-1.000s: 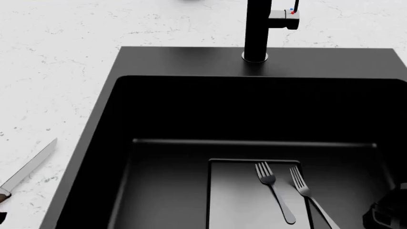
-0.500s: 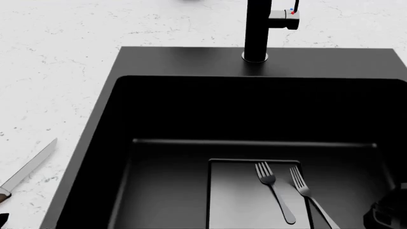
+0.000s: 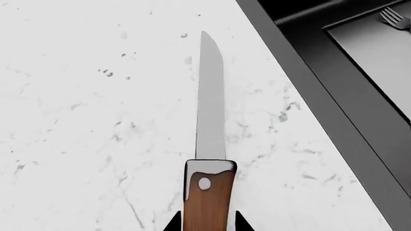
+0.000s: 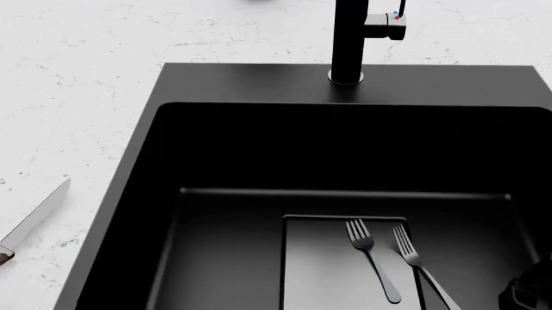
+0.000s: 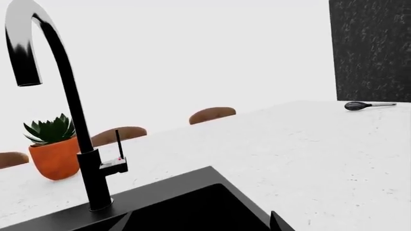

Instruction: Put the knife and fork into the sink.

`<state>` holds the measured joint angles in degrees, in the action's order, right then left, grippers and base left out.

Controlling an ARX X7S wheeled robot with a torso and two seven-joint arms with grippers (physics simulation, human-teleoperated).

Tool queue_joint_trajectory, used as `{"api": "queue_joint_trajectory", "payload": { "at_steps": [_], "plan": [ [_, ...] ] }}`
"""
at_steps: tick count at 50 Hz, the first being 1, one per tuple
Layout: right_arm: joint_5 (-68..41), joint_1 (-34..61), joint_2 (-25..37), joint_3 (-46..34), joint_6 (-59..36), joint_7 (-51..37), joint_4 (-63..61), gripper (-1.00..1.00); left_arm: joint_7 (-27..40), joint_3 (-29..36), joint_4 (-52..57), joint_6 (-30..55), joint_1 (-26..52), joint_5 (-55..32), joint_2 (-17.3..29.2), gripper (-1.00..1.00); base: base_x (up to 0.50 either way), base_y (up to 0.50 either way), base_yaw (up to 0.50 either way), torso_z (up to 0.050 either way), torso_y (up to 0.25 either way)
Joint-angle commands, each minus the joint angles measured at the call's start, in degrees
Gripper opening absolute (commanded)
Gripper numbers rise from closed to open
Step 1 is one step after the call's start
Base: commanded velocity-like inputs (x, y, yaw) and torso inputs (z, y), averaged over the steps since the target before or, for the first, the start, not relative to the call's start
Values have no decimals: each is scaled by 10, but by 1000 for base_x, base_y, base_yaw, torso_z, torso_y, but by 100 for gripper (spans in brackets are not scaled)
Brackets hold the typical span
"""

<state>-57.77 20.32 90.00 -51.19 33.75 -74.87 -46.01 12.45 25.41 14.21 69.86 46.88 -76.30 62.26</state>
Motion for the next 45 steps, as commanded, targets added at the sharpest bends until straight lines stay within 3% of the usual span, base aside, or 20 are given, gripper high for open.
{"api": "queue_joint_trajectory", "payload": {
  "at_steps": [1, 7, 14, 36, 45],
  "plan": [
    [9, 5, 0, 12, 3, 12, 0, 100, 63, -10, -16, -28, 9, 82, -40, -100, 0, 0, 0, 0, 0],
    [8, 6, 0, 15, 1, 14, -1, 100, 79, -41, 8, 2, 117, 45, -61, -100, 0, 0, -1, 0, 0],
    [6, 4, 0, 14, 9, 22, 6, 100, 75, -18, 19, 29, 208, 47, -108, -100, 0, 0, 0, 0, 0],
    [10, 1, 0, 14, 16, 27, 6, 100, 16, 97, -4, 35, 276, 51, -311, -100, 0, 0, 0, 0, 0],
    [4, 1, 0, 15, 19, 36, 11, 100, -25, 142, -33, 10, 276, 80, -364, -100, 0, 0, 0, 0, 0]
  ]
}}
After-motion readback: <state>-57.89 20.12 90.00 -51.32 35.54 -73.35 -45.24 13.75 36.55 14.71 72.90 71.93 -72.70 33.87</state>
